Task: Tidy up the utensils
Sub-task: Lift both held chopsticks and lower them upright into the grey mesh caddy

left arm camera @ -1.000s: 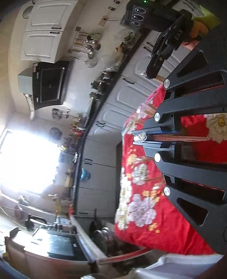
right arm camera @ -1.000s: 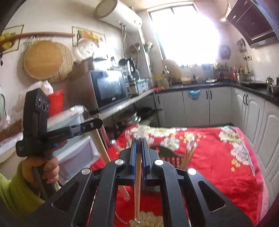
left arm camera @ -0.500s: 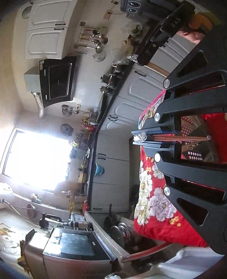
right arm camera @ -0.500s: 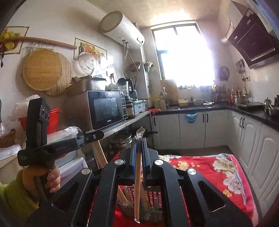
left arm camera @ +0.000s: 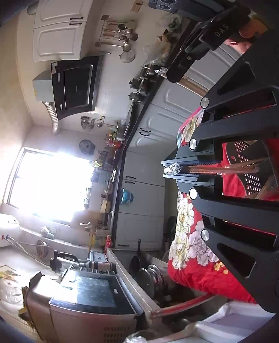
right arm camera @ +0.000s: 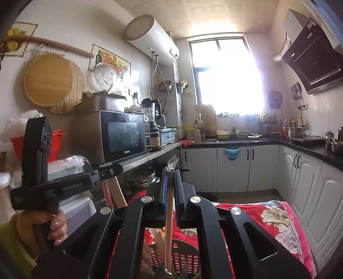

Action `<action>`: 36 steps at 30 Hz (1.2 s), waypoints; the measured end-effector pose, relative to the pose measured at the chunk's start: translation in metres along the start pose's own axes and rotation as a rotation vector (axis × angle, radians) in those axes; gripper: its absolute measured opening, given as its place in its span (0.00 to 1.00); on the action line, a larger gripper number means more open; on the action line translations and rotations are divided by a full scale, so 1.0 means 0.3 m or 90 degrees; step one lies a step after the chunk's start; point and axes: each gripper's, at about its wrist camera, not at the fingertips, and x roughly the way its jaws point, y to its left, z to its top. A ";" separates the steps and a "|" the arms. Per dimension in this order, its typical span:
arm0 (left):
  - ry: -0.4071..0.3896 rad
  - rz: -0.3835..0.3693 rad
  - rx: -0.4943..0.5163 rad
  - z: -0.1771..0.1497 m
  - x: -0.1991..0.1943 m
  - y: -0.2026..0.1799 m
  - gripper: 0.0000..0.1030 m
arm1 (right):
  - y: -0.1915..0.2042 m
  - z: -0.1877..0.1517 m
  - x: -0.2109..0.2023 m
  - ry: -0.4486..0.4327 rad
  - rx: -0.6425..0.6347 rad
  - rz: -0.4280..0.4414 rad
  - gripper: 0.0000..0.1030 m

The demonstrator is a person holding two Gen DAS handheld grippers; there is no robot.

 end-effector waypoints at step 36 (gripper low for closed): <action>0.103 0.027 0.024 -0.281 0.159 0.008 0.03 | -0.023 -0.299 0.101 0.059 -0.028 -0.054 0.07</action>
